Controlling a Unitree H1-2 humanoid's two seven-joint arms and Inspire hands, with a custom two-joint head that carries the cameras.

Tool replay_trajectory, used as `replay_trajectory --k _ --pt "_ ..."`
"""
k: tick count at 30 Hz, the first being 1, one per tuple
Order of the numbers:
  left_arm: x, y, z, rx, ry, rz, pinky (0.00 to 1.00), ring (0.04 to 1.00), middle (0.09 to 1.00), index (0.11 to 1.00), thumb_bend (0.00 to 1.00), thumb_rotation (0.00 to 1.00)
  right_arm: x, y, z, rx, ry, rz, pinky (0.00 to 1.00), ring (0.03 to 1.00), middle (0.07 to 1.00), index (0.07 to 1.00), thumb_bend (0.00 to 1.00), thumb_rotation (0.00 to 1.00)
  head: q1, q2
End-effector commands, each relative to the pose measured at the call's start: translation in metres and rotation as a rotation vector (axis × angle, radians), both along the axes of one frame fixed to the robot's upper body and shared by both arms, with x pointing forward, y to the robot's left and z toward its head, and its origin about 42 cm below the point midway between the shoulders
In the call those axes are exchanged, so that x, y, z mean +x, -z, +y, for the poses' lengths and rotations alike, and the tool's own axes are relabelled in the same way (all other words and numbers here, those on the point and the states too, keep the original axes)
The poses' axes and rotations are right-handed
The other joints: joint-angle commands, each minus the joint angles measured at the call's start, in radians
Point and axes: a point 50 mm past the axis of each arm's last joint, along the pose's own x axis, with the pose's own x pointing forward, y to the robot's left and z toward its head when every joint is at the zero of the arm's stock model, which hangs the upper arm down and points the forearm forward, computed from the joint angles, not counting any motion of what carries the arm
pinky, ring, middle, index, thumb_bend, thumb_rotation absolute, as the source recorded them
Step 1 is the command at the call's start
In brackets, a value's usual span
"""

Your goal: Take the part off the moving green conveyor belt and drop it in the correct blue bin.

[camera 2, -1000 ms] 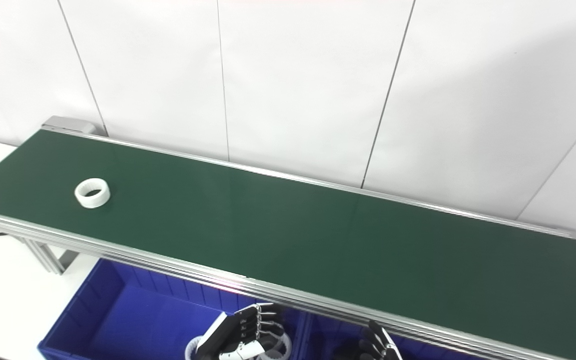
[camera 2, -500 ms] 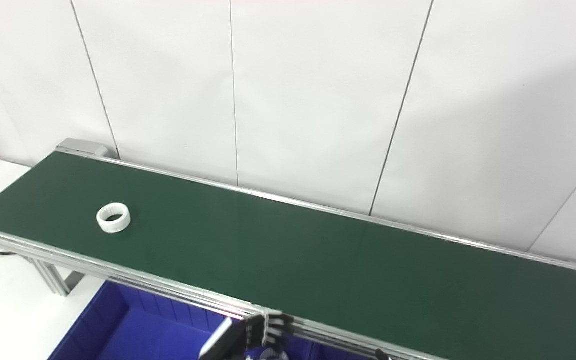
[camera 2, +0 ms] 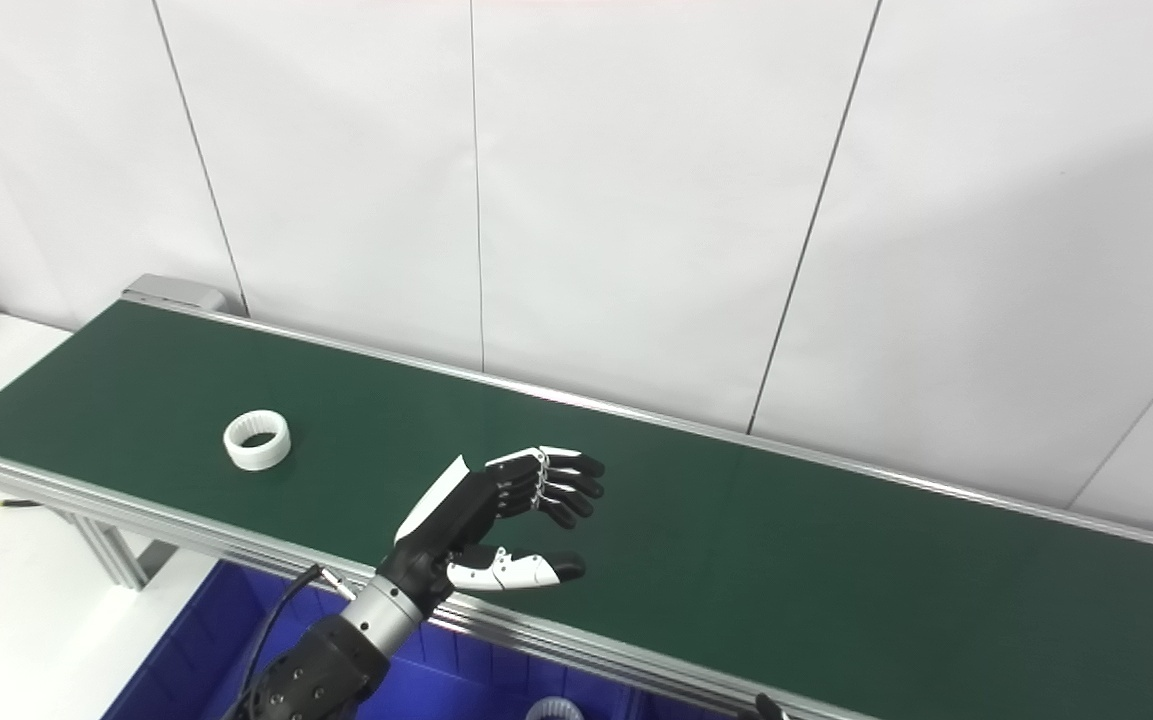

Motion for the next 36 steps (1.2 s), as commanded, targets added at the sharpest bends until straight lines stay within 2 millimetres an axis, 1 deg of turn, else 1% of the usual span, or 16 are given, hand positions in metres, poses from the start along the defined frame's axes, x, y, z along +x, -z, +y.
replay_trajectory --k 1,2,5,8,9,12,14,15,18,20,23,24,26,29,31,36 --pt "0.013 -0.024 0.002 0.03 0.006 -0.079 0.55 0.64 0.711 0.725 0.66 0.27 0.007 -0.011 0.003 0.026 -0.004 -0.084 0.79 0.844 0.874 0.924 0.24 0.77 0.002 0.001" --pt "0.016 -0.025 0.004 0.04 0.001 -0.075 0.56 0.647 0.716 0.724 0.66 0.24 0.007 -0.011 0.003 0.029 -0.005 -0.084 0.79 0.844 0.874 0.924 0.25 0.77 0.002 0.002" --pt "0.029 -0.024 0.01 0.082 -0.01 -0.083 0.55 0.65 0.723 0.722 0.69 0.21 0.007 -0.012 0.002 0.03 -0.004 -0.083 0.79 0.848 0.877 0.926 0.25 0.76 0.001 0.003" --pt "0.033 -0.024 0.012 0.103 -0.014 -0.09 0.54 0.645 0.727 0.723 0.7 0.21 0.007 -0.012 0.002 0.029 -0.003 -0.083 0.79 0.848 0.876 0.925 0.25 0.76 0.001 0.003" --pt "0.041 -0.024 0.016 0.149 -0.025 -0.079 0.54 0.645 0.728 0.723 0.7 0.21 0.007 -0.011 0.001 0.028 -0.003 -0.086 0.79 0.848 0.876 0.925 0.25 0.76 0.006 0.003" --pt "0.057 -0.025 0.024 0.226 -0.042 -0.057 0.57 0.678 0.759 0.738 0.74 0.2 0.008 -0.011 0.001 0.027 -0.002 -0.088 0.79 0.847 0.876 0.922 0.26 0.77 0.007 0.003" --pt "0.064 -0.025 0.026 0.234 -0.045 -0.048 0.57 0.682 0.762 0.739 0.75 0.19 0.008 -0.011 0.001 0.028 -0.001 -0.086 0.79 0.848 0.876 0.923 0.27 0.77 0.01 0.004" --pt "0.069 -0.024 0.027 0.239 -0.047 -0.038 0.59 0.683 0.761 0.738 0.74 0.15 0.009 -0.011 0.001 0.028 0.0 -0.085 0.79 0.849 0.877 0.923 0.27 0.77 0.011 0.004" --pt "0.08 -0.024 0.031 0.287 -0.051 -0.005 0.62 0.693 0.766 0.743 0.74 0.13 0.01 -0.011 0.001 0.028 0.008 -0.085 0.79 0.849 0.876 0.922 0.27 0.78 0.015 0.005" --pt "0.084 -0.026 0.033 0.341 -0.048 0.01 0.64 0.718 0.785 0.758 0.73 0.14 0.01 -0.011 0.0 0.029 0.008 -0.087 0.78 0.84 0.869 0.914 0.28 0.76 0.017 0.005" --pt "0.087 -0.028 0.035 0.38 -0.042 0.018 0.65 0.733 0.803 0.779 0.74 0.14 0.01 -0.011 0.0 0.032 0.002 -0.091 0.79 0.849 0.877 0.924 0.26 0.76 0.019 0.005" --pt "0.09 -0.031 0.036 0.442 -0.034 0.028 0.65 0.74 0.807 0.786 0.75 0.14 0.01 -0.011 0.0 0.031 0.001 -0.091 0.79 0.85 0.879 0.925 0.26 0.77 0.021 0.007" --pt "0.095 -0.039 0.039 0.542 -0.029 0.044 0.68 0.767 0.818 0.805 0.82 0.12 0.01 -0.011 -0.001 0.033 0.005 -0.09 0.78 0.845 0.876 0.925 0.27 0.76 0.022 0.008" --pt "0.098 -0.045 0.04 0.611 -0.036 0.051 0.68 0.775 0.821 0.807 0.84 0.1 0.011 -0.01 -0.001 0.035 0.008 -0.09 0.78 0.841 0.873 0.922 0.27 0.75 0.023 0.007" --pt "0.1 -0.049 0.039 0.653 -0.043 0.049 0.69 0.801 0.826 0.795 0.87 0.07 0.011 -0.01 -0.002 0.033 0.006 -0.089 0.79 0.845 0.876 0.926 0.26 0.77 0.024 0.007" --pt "0.105 -0.053 0.038 0.719 -0.045 0.046 0.73 0.851 0.85 0.788 0.88 0.05 0.011 -0.01 -0.002 0.031 0.007 -0.083 0.78 0.845 0.876 0.924 0.27 0.77 0.025 0.008"
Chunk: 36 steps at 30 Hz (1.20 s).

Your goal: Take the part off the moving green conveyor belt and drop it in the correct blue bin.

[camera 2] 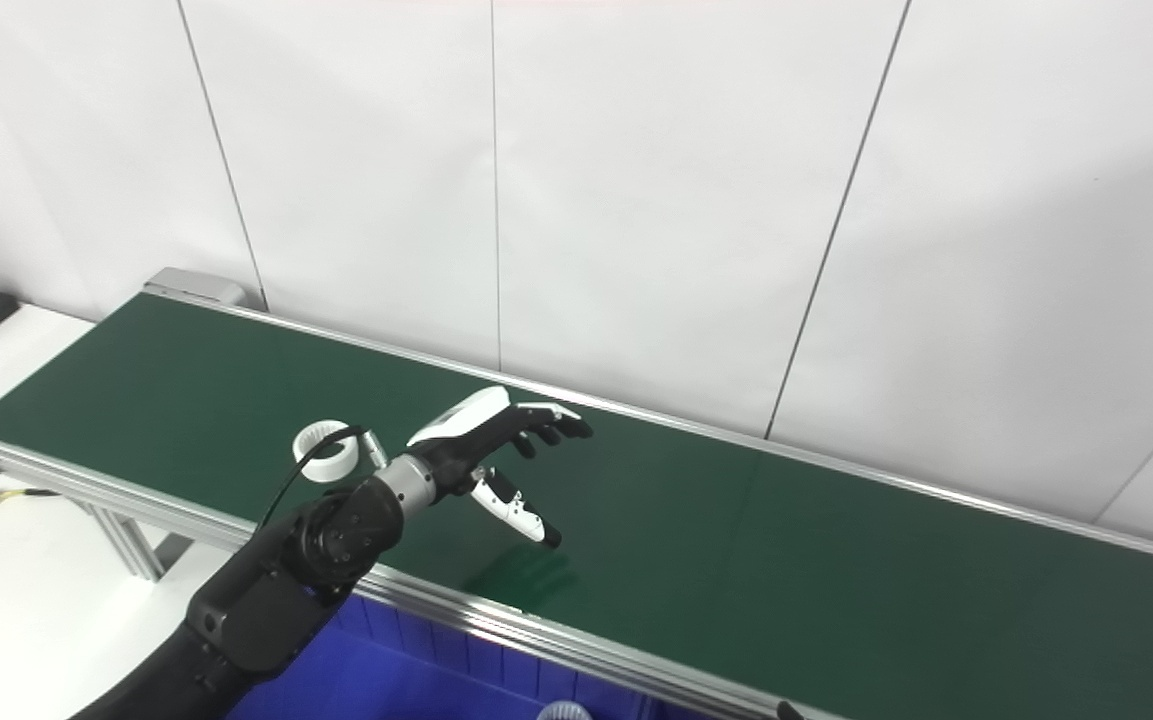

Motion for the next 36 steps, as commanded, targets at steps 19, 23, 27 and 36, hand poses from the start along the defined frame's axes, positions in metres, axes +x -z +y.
replay_trajectory --k 19,23,27,36 --pt "0.031 -0.036 -0.004 0.358 0.063 0.026 0.79 0.88 0.879 0.796 0.9 0.03 0.007 -0.014 0.003 0.025 -0.009 -0.101 0.78 0.842 0.872 0.921 0.27 0.78 -0.012 0.01" --pt "0.034 -0.035 -0.007 0.395 0.076 0.034 0.8 0.891 0.888 0.793 0.91 0.01 0.008 -0.014 0.003 0.025 -0.011 -0.102 0.77 0.84 0.869 0.921 0.27 0.76 -0.013 0.01" --pt "0.039 -0.035 -0.009 0.431 0.093 0.045 0.83 0.899 0.894 0.797 0.91 0.0 0.007 -0.014 0.003 0.022 -0.011 -0.099 0.78 0.84 0.869 0.92 0.28 0.76 -0.015 0.011" --pt "0.043 -0.027 -0.01 0.487 0.123 0.075 0.83 0.9 0.9 0.815 0.91 0.01 0.006 -0.014 0.003 0.029 -0.01 -0.091 0.79 0.845 0.869 0.922 0.3 0.78 -0.021 0.013"
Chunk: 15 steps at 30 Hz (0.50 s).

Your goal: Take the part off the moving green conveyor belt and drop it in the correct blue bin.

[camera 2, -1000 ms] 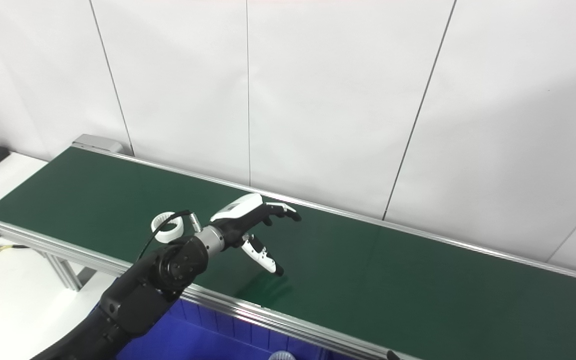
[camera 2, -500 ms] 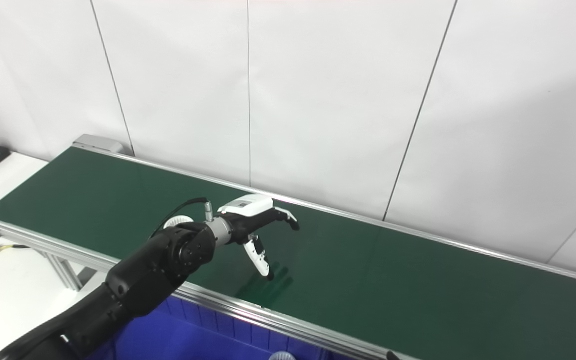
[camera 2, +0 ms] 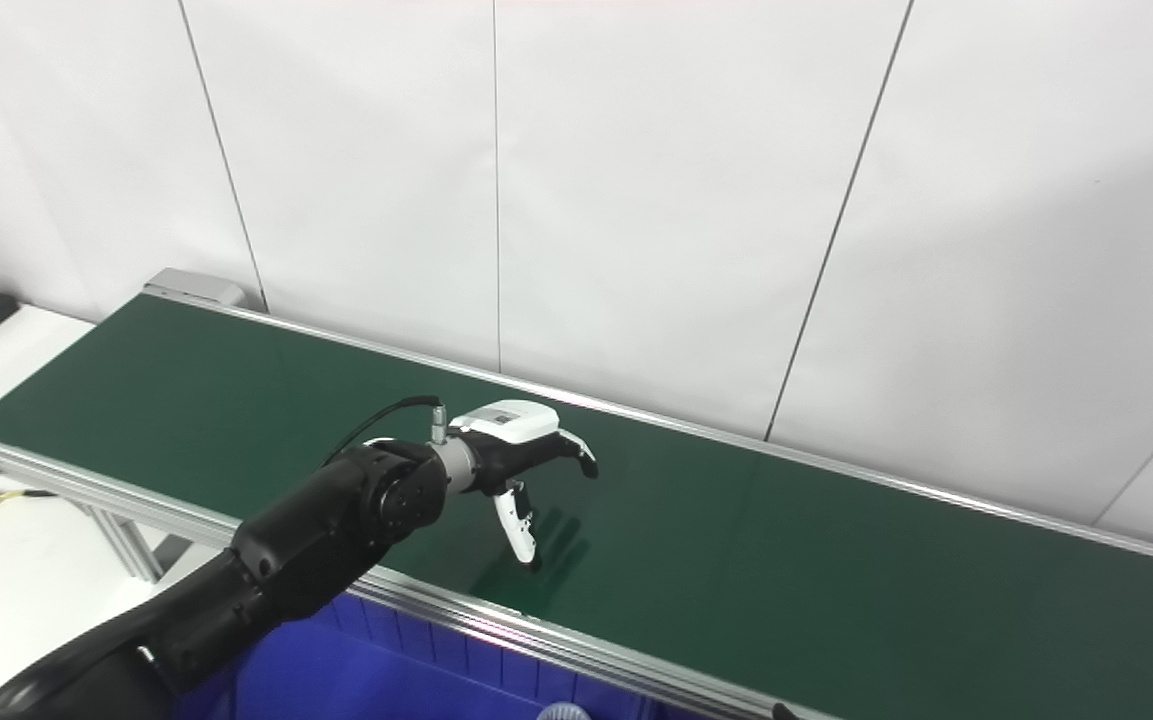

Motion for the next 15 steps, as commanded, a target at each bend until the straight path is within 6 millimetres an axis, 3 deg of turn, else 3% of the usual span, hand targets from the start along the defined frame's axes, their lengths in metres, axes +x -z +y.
replay_trajectory --k 1,15 --pt "0.014 -0.024 0.006 0.039 0.02 -0.073 0.84 0.901 0.896 0.815 0.91 0.01 0.006 -0.015 0.003 0.031 -0.002 -0.09 0.79 0.847 0.872 0.925 0.3 0.78 0.0 0.001" --pt "0.016 -0.008 0.009 0.104 0.028 -0.056 0.86 0.897 0.891 0.826 0.91 0.01 0.005 -0.016 0.006 0.036 0.005 -0.094 0.78 0.839 0.87 0.924 0.28 0.75 -0.01 0.005"
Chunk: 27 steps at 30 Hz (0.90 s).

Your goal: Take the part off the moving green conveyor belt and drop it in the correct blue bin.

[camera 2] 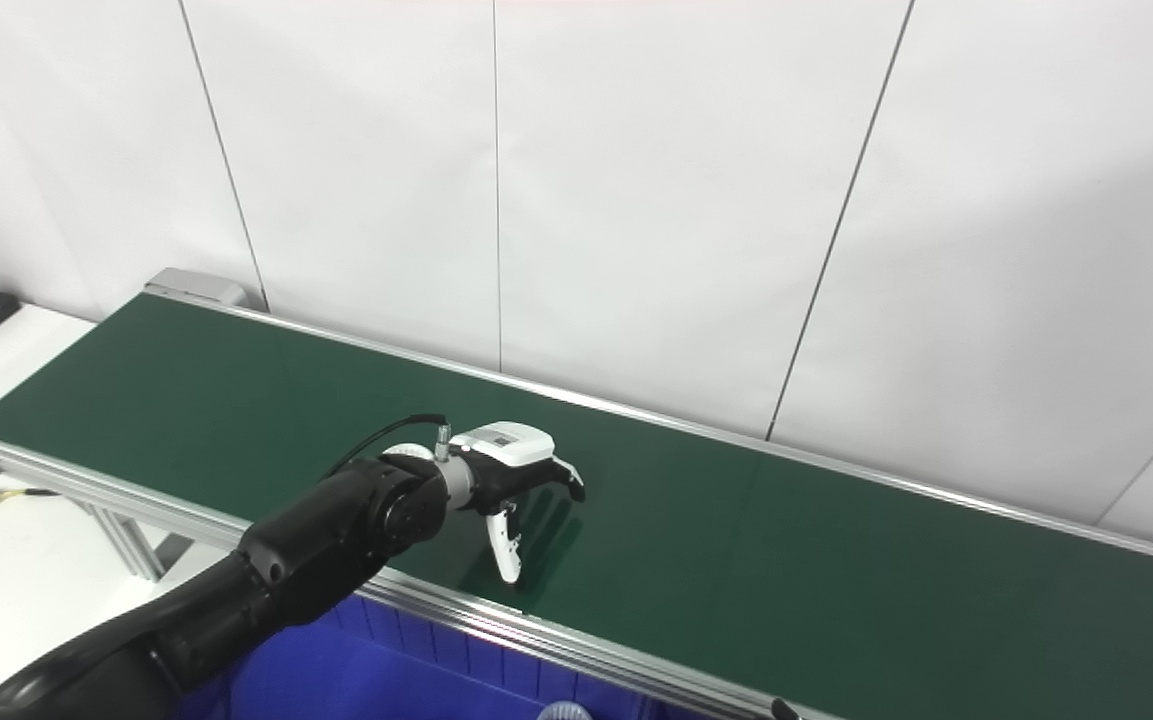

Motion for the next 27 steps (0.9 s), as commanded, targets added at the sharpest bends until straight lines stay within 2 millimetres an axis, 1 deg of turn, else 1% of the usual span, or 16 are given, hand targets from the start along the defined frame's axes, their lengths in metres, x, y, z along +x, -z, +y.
replay_trajectory --k 1,5,8,14,16,23,27 --pt "0.015 -0.0298 0.0054 0.024 0.022 -0.101 0.85 0.895 0.889 0.826 0.91 0.01 0.005 -0.0146 0.004 0.027 0.001 -0.089 0.78 0.84 0.87 0.925 0.28 0.74 0.0 0.001" --pt "0.0144 -0.0283 0.0056 0.033 0.025 -0.106 0.85 0.887 0.882 0.822 0.9 0.0 0.0041 -0.0147 0.0035 0.026 0.005 -0.081 0.78 0.831 0.864 0.922 0.29 0.75 -0.001 0.002" --pt "0.0143 -0.0276 0.0059 0.033 0.022 -0.105 0.86 0.879 0.876 0.817 0.89 0.0 0.004 -0.0145 0.0025 0.03 0.001 -0.087 0.79 0.841 0.869 0.924 0.28 0.74 -0.002 0.003" --pt "0.0134 -0.0273 0.007 0.046 0.021 -0.114 0.86 0.867 0.871 0.811 0.87 0.0 0.0039 -0.015 0.002 0.027 0.0 -0.088 0.79 0.838 0.87 0.92 0.3 0.74 -0.002 0.004" --pt "0.0134 -0.0271 0.0076 0.046 0.022 -0.118 0.84 0.856 0.862 0.802 0.87 0.0 0.0039 -0.0154 0.0019 0.023 -0.003 -0.091 0.78 0.84 0.868 0.921 0.28 0.74 -0.002 0.004" --pt "0.0139 -0.0305 0.0083 0.048 0.022 -0.131 0.87 0.868 0.861 0.792 0.85 0.0 0.0034 -0.0151 0.002 0.018 -0.001 -0.092 0.77 0.833 0.865 0.919 0.29 0.77 -0.003 0.005" --pt "0.0137 -0.0316 0.0083 0.049 0.024 -0.14 0.85 0.858 0.858 0.786 0.85 0.0 0.0034 -0.0149 0.0022 0.024 -0.001 -0.09 0.78 0.836 0.868 0.921 0.28 0.75 -0.004 0.005"
